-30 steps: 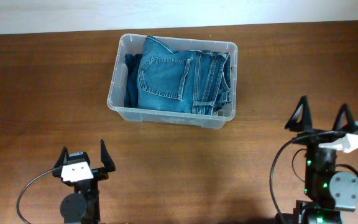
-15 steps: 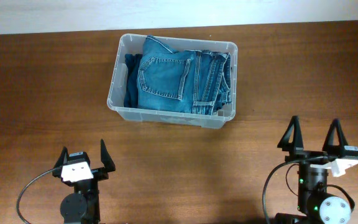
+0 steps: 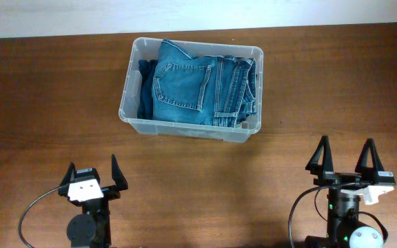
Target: Pack container
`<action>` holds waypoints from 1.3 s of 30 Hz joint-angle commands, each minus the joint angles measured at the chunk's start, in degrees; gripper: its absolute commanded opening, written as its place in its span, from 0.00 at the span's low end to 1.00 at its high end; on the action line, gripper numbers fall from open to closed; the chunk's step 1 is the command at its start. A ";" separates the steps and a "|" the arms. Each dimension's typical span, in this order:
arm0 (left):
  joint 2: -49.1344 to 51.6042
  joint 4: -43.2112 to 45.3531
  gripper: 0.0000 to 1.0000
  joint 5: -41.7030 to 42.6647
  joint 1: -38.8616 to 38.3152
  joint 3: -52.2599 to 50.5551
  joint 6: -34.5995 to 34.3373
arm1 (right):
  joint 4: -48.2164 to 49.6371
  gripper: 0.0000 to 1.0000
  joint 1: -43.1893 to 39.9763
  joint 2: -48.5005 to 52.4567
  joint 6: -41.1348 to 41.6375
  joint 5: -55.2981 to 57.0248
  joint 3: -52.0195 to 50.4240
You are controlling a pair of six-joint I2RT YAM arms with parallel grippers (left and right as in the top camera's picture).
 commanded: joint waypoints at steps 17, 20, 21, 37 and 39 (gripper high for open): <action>-0.42 -0.22 0.99 -0.39 0.28 -0.11 0.70 | 4.61 0.98 0.35 -0.63 0.42 -0.74 -7.15; -0.42 -0.20 0.99 -0.39 0.26 -0.11 0.70 | 1.05 0.98 0.37 -0.63 0.44 -0.76 -7.15; -0.42 -0.22 0.99 -0.39 0.28 -0.11 0.70 | -0.31 0.98 0.37 -0.63 0.44 -0.76 -7.15; -0.42 -0.22 0.99 -0.39 0.28 -0.13 0.70 | -17.27 0.98 3.13 -0.63 0.15 -0.72 -7.15; -0.42 -0.20 0.99 -0.39 0.28 -0.13 0.70 | -17.27 0.98 3.13 -0.63 0.17 -0.74 -7.15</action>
